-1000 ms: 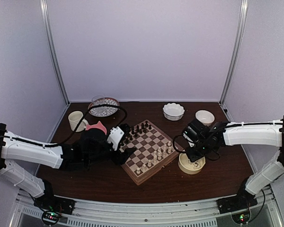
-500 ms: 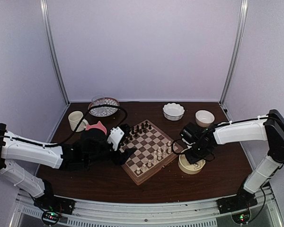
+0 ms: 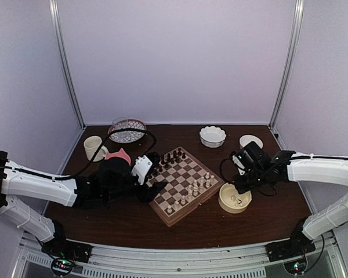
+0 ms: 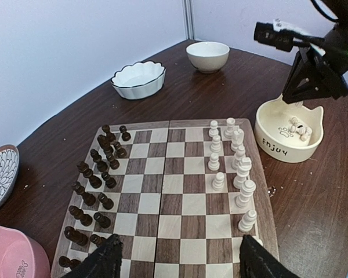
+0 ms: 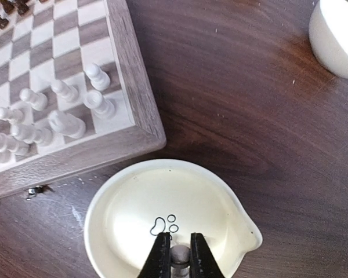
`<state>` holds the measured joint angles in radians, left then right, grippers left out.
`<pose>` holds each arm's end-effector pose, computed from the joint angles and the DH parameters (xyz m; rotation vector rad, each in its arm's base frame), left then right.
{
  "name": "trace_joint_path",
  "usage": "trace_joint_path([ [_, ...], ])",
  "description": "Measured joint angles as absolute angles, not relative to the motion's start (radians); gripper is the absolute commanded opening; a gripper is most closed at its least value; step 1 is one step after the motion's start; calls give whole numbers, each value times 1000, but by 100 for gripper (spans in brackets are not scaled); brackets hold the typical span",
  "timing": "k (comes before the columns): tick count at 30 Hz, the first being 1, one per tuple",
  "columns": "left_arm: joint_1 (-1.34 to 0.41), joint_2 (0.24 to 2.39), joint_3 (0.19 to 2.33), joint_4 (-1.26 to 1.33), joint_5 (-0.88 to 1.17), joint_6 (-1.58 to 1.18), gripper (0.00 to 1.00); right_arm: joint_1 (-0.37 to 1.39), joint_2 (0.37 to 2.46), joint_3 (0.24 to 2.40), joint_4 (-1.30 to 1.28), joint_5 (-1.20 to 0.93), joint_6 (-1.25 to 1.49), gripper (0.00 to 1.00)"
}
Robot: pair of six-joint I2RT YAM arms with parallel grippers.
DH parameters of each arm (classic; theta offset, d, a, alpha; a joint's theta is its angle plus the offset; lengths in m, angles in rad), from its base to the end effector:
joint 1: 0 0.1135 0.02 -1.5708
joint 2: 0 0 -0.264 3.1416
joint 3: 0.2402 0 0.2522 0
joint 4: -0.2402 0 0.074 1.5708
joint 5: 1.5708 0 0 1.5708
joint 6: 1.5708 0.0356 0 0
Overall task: Set up the chess pieces on the board
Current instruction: Pick up the pawn from the storage box, then pass from the right arm to the left
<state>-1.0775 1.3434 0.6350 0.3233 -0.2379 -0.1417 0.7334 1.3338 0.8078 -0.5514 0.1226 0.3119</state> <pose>0.1429 -0.2481 0.2161 0.7514 1.8408 -0.5702 0.1900 0.1653 0.2027 -0.5139 2.5978 0.1920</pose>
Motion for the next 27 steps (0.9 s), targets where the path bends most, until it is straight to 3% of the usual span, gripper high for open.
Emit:
trace_joint_path([
  [8, -1077, 1341, 635, 324, -198, -146, 70, 733, 1077, 681, -416, 41, 291, 7],
  [16, -1077, 1327, 621, 372, -111, -164, 70, 733, 944, 609, -153, -234, 292, 4],
  [20, -1068, 1322, 619, 383, -88, -193, 70, 733, 1015, 625, 9, -347, 322, 3],
  [27, -987, 1308, 588, 429, 17, -269, 65, 791, 1347, 758, 205, -442, 347, 4],
])
